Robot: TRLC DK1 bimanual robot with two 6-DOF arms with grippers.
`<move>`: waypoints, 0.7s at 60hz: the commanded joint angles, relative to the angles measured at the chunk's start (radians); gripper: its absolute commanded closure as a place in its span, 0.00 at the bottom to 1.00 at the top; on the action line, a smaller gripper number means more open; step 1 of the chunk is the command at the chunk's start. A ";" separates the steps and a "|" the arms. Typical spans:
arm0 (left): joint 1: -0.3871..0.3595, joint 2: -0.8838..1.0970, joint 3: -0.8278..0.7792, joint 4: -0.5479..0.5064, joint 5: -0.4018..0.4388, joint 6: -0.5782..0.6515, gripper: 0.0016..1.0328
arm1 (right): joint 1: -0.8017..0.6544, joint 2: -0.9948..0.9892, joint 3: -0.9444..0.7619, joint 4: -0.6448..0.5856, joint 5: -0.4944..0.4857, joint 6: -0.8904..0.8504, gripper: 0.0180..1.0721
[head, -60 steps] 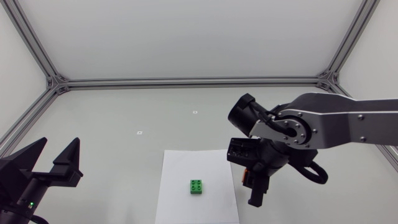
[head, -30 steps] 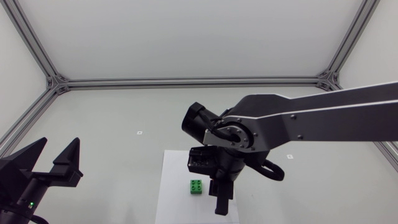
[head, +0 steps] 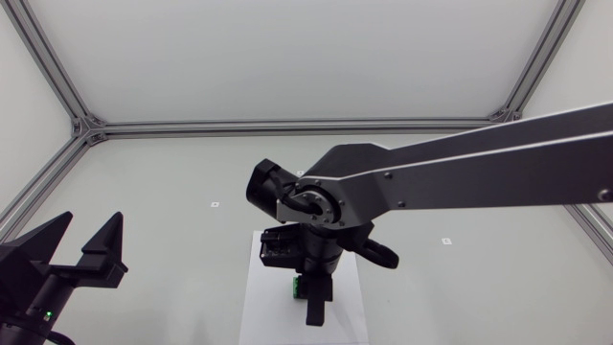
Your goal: Pick up the orange 2x2 brick with the right arm and stack it on top of the green 2x2 brick in the center
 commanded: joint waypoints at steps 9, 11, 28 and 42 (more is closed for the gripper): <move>0.003 -0.008 -0.041 -0.015 0.004 0.013 0.04 | 0.009 0.057 0.041 -0.013 0.000 -0.051 0.95; 0.003 -0.008 -0.041 -0.015 0.004 0.013 0.04 | 0.009 0.060 0.044 -0.013 0.000 -0.054 0.95; 0.003 -0.008 -0.041 -0.015 0.004 0.013 0.04 | 0.012 0.083 0.056 -0.013 -0.003 -0.075 0.95; 0.003 -0.008 -0.041 -0.015 0.006 0.013 0.04 | 0.015 0.100 0.059 -0.010 -0.006 -0.092 0.95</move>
